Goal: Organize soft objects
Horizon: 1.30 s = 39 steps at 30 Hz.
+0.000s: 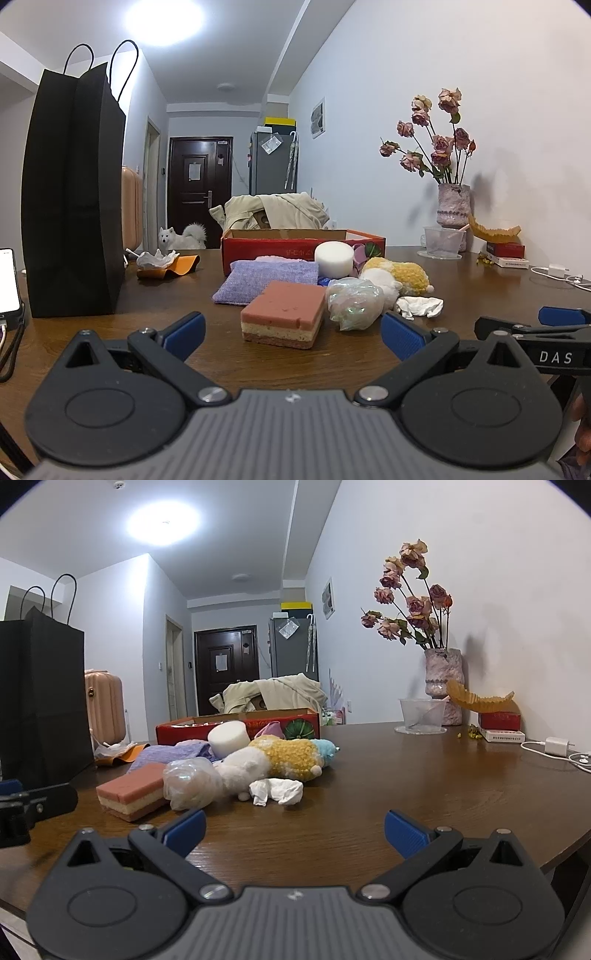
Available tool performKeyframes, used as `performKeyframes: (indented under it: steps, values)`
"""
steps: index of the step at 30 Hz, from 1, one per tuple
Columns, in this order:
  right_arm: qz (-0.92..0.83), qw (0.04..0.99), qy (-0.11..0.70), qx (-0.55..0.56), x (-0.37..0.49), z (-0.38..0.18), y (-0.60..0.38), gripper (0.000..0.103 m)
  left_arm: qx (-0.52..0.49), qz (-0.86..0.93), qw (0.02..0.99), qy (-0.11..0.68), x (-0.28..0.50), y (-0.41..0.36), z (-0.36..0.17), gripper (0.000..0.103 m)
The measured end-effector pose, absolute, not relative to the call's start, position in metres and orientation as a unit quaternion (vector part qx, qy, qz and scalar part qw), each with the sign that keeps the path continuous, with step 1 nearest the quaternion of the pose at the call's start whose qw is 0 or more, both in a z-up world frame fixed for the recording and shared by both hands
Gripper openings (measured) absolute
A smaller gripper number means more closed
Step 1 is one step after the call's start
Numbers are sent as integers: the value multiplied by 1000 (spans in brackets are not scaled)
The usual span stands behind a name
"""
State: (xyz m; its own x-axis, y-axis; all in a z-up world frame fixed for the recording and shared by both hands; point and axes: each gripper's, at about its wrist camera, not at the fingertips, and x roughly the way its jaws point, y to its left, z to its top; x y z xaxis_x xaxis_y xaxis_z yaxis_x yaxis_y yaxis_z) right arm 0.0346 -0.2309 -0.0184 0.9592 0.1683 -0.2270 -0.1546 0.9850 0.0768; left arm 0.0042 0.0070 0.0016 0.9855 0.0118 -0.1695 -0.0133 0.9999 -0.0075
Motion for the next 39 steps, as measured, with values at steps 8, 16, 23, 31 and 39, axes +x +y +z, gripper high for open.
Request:
performKeyframes:
  steps: [8, 16, 23, 31, 39]
  values:
    - [77, 990, 117, 30, 36, -19, -233, 103, -4, 5, 997, 81, 5, 5, 2, 103]
    - [78, 990, 117, 29, 37, -20, -232, 103, -1, 1, 997, 81, 5, 4, 2, 103]
    - [80, 989, 120, 27, 37, -21, -230, 103, -4, 5, 997, 81, 4, 5, 3, 103]
    - [82, 989, 119, 25, 37, -21, -227, 103, -3, 3, 997, 83, 5, 4, 3, 103]
    - [84, 989, 118, 20, 44, -15, -226, 103, 0, 6, 995, 96, 15, 8, 8, 103]
